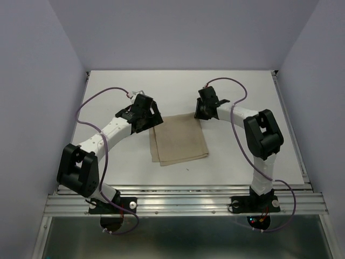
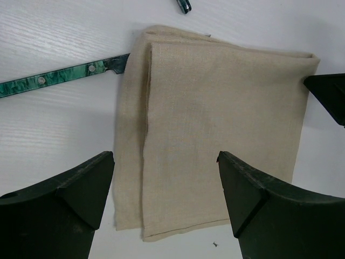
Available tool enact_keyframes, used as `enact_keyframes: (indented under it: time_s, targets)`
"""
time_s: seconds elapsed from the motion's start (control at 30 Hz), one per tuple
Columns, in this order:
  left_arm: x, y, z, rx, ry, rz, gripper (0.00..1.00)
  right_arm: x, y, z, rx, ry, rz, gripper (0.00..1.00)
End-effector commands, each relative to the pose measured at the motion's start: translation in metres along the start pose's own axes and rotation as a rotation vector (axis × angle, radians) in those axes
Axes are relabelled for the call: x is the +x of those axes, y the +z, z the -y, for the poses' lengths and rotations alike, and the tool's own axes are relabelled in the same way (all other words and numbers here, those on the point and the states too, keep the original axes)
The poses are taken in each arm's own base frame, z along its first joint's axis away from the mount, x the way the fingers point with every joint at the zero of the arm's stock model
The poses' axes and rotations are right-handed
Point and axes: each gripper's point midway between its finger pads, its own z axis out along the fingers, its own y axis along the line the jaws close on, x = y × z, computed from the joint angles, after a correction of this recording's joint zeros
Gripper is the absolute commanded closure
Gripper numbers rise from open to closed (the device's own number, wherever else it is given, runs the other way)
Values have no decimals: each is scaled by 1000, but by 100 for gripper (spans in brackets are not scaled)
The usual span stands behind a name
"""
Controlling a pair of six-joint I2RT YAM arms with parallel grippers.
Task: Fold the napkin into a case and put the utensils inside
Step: Fold the lower triangle-folded napkin at the center of the board.
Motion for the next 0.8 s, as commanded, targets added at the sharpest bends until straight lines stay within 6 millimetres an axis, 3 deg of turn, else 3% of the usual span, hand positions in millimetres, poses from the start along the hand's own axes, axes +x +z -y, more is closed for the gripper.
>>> enact_keyframes:
  time_s: [0.0,0.1,0.2,0.3,0.5,0.67,0.77]
  targets:
    - [-6,-4,4,21,-17,21,11,-37,-39,-9,-41,-15,127,61]
    - [-3,0,4,20,-20,6,12,-41,-38,2,-22,1,134,49]
    - [-1,0,3,19,-21,3,12,-30,-21,10,-22,28,79,35]
    - [0,0,1,16,-19,4,12,-16,-7,7,-43,43,27,34]
    - [2,-1,0,16,-17,0,12,-9,11,4,-55,61,-5,38]
    - [3,-1,-1,17,-19,-3,12,-8,20,4,-51,64,-14,52]
    - [4,0,-2,15,-18,-3,12,-7,24,4,-47,64,-17,66]
